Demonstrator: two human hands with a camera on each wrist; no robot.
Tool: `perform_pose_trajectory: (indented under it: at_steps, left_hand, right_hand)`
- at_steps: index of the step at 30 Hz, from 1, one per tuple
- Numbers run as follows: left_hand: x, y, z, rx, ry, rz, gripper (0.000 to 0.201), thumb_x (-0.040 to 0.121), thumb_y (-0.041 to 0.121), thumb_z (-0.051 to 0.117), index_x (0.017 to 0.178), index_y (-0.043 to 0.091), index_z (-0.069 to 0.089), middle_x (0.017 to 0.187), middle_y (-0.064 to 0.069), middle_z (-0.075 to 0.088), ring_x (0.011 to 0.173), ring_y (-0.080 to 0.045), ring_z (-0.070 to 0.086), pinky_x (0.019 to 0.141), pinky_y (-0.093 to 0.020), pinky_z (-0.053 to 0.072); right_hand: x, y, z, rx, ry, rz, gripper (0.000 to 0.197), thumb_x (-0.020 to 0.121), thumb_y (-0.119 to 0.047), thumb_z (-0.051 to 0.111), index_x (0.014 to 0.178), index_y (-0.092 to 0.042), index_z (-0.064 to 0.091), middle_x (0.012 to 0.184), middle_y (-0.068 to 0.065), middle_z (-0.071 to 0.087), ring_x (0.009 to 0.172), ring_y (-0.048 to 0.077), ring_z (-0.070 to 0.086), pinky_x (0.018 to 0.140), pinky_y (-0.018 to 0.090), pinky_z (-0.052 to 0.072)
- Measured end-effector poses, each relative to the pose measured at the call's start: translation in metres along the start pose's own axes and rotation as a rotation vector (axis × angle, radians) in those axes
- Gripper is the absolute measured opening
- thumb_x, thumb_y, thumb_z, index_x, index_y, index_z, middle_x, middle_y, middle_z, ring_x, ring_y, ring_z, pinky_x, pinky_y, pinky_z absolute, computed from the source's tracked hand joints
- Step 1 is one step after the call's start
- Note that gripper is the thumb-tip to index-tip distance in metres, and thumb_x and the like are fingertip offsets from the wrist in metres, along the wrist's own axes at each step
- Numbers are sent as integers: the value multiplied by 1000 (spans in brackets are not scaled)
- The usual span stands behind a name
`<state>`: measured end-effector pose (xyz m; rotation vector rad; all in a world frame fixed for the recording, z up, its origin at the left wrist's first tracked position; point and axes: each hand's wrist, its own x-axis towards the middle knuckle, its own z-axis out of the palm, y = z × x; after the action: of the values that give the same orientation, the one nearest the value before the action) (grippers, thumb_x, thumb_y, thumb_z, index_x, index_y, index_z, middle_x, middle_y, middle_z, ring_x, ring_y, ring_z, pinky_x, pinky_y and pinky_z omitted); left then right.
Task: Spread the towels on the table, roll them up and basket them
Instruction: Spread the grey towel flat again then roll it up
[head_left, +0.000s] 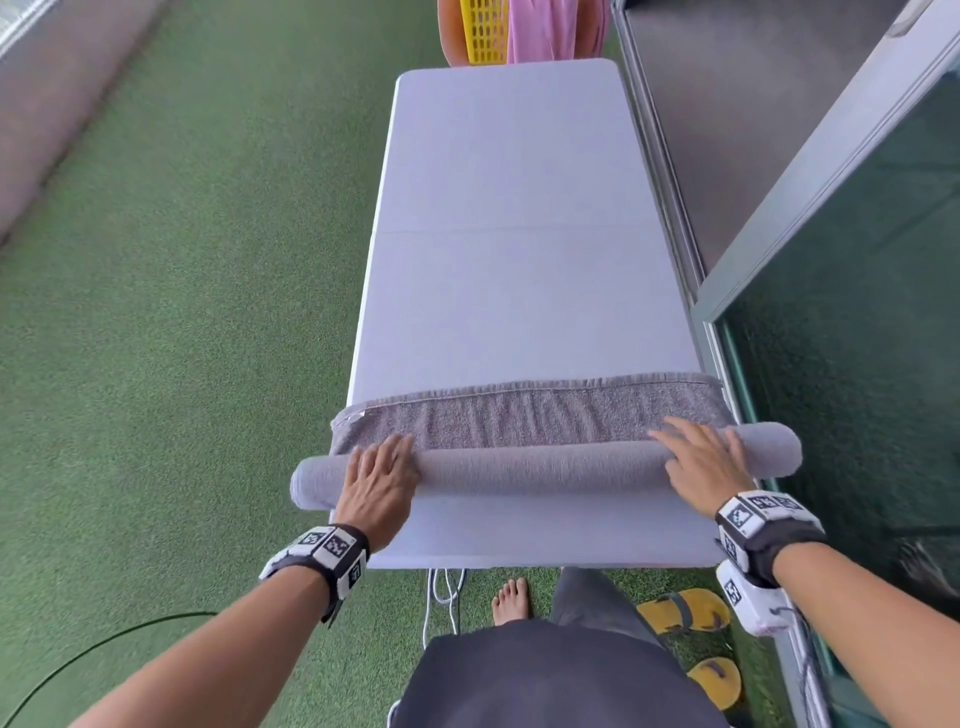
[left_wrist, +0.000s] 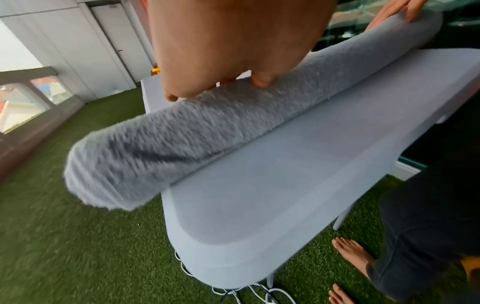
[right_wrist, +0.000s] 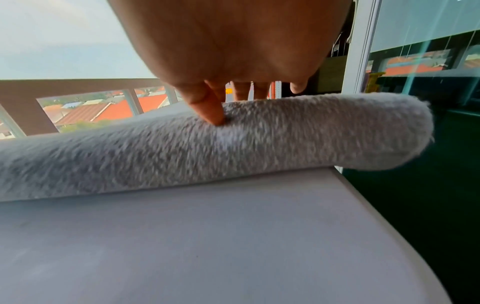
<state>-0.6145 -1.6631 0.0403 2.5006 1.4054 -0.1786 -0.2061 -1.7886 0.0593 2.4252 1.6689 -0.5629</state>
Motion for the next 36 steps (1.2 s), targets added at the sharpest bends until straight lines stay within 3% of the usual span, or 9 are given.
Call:
perform_pose_trajectory:
  at_steps: [3,8,12,16,18,22,27,33,36]
  left_hand:
    - [-4,1,6,-6,-119,12,76,96,54,37,152,18,-1,156,0,-1,146,-23,0,116,-42,-9]
    - [5,-1,2,106,-38,130,58,81,34,68,134,20,51,133,-1,55,125,-21,47,114,-46,19]
    - [32,2,-15,82,-36,112,37,94,36,46,126,20,56,131,2,55,123,-19,45,116,-47,14]
    - [40,3,-11,-116,36,-18,61,98,44,14,151,14,20,156,-3,19,146,-22,14,118,-42,-3]
    - [34,3,-2,-84,-15,24,71,96,55,28,151,13,15,154,0,10,146,-21,8,117,-41,-5]
    - [27,1,6,7,-9,108,67,79,25,72,139,11,45,141,-7,50,133,-24,43,116,-43,21]
    - [54,3,-11,-31,38,104,26,79,17,68,105,13,66,105,-5,69,101,-24,60,102,-41,37]
    - [93,-3,-29,-30,-27,-22,51,100,20,30,149,9,24,153,-11,31,142,-26,25,119,-46,3]
    - [95,-5,-20,-73,-61,-103,68,99,53,17,153,13,6,158,0,3,147,-20,2,119,-42,-5]
  right_hand:
    - [-3,1,9,44,-17,-43,61,96,-59,33,150,-37,16,153,-19,14,147,12,12,117,49,-7]
    - [-11,5,24,-51,-46,-70,72,83,-36,66,146,-32,30,151,-9,36,142,14,26,119,49,5]
    - [15,1,3,-51,-105,-50,62,81,-39,64,139,-32,42,141,-9,49,131,15,42,118,49,11]
    - [28,-3,-11,27,-21,-37,53,98,-41,37,149,-35,23,157,-12,23,144,13,19,117,55,-4]
    - [23,-3,-7,29,-33,-61,63,97,-57,33,152,-34,13,158,-15,14,147,11,10,114,52,-11]
    - [12,1,7,-84,-68,-81,81,84,-48,62,150,-34,17,156,-11,25,145,12,17,116,52,-6]
    - [39,-3,-2,-72,3,-65,60,77,-36,69,133,-32,48,134,-9,55,127,15,45,117,48,9]
    - [85,-5,-22,-6,75,-23,50,91,-26,45,141,-30,41,147,-6,41,136,16,34,116,56,3]
    - [92,0,-20,44,110,-40,56,97,-53,32,149,-32,27,156,-9,26,145,12,18,115,53,-6]
